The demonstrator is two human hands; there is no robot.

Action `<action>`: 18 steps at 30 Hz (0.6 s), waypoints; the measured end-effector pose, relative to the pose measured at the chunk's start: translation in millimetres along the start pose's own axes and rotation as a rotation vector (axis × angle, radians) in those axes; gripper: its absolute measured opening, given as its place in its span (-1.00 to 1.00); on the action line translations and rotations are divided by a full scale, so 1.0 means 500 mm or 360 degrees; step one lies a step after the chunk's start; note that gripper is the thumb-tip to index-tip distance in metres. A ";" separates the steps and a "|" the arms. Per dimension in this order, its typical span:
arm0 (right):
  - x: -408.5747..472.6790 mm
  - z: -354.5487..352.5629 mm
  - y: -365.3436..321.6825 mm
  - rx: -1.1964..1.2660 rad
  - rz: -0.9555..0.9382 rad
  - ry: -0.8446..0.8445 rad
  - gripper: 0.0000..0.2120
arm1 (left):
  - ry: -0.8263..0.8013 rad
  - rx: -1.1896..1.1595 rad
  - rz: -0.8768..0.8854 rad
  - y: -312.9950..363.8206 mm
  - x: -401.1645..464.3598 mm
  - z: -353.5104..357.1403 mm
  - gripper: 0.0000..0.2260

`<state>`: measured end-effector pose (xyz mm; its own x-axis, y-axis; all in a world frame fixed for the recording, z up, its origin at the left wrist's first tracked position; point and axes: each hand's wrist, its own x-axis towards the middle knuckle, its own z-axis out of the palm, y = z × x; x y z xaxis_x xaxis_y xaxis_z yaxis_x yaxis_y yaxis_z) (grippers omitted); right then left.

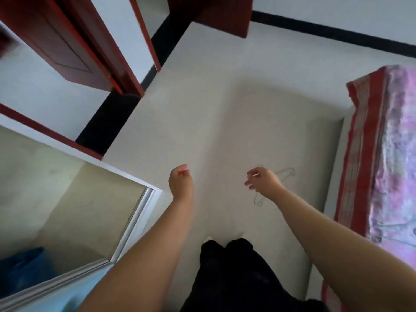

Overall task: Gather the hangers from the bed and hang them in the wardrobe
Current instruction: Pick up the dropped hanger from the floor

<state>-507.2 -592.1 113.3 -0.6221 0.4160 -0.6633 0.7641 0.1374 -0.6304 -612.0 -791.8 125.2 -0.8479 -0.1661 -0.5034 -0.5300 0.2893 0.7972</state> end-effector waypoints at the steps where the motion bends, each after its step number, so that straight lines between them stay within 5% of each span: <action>1: 0.005 -0.008 0.035 0.0022 0.0060 0.0041 -0.90 | -0.0047 0.0067 -0.0002 -0.020 0.005 0.021 -0.77; 10: 0.058 -0.020 0.322 0.0244 0.0527 0.0246 -0.96 | -0.0560 0.0426 0.0013 -0.144 0.020 0.216 -0.80; 18: 0.329 0.056 0.576 -0.0049 0.0603 0.0170 -0.85 | -0.0724 0.0561 -0.0069 -0.356 0.169 0.447 -0.85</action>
<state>-394.2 -509.2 -188.8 -0.2750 0.5333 -0.8000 0.9418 -0.0177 -0.3356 -586.2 -646.8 -133.7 -0.6933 0.2147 -0.6880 -0.4614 0.6011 0.6525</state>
